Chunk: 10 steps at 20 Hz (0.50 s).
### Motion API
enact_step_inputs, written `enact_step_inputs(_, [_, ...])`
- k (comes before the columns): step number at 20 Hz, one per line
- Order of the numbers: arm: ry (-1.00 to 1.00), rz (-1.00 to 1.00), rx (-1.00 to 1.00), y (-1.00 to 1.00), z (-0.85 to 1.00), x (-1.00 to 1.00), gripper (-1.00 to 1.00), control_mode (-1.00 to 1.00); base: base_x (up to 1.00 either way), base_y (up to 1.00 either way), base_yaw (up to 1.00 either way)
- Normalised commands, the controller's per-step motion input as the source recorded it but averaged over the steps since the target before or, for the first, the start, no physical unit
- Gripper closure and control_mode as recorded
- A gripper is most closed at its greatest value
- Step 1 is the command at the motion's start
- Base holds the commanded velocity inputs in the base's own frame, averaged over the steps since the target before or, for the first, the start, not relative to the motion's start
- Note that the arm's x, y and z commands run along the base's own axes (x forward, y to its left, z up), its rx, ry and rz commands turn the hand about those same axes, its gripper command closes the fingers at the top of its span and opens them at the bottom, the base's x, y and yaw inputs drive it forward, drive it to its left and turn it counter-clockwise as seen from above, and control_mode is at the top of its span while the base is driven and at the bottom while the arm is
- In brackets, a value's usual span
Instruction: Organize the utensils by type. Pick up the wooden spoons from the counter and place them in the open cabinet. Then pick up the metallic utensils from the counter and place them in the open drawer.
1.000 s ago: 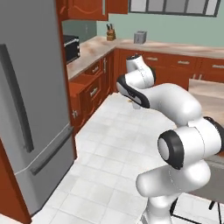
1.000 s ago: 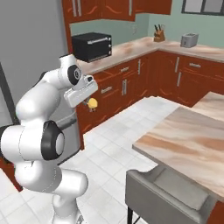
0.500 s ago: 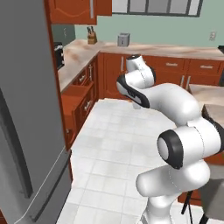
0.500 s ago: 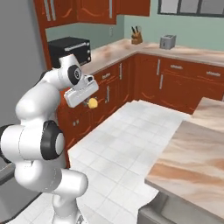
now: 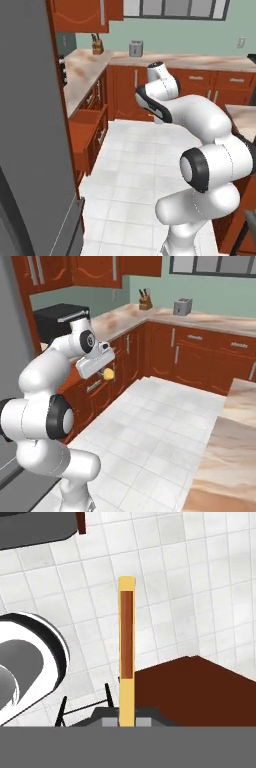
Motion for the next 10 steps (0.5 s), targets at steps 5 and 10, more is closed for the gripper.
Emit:
enact_step_inputs(5, [0.0,0.0,0.0,0.0,0.0,0.0,1.0,1.0,0.75,0.18,-0.15])
enact_step_inputs(10, [0.0,0.0,0.0,0.0,0.0,0.0,1.0,1.0,0.84,0.01,-0.25])
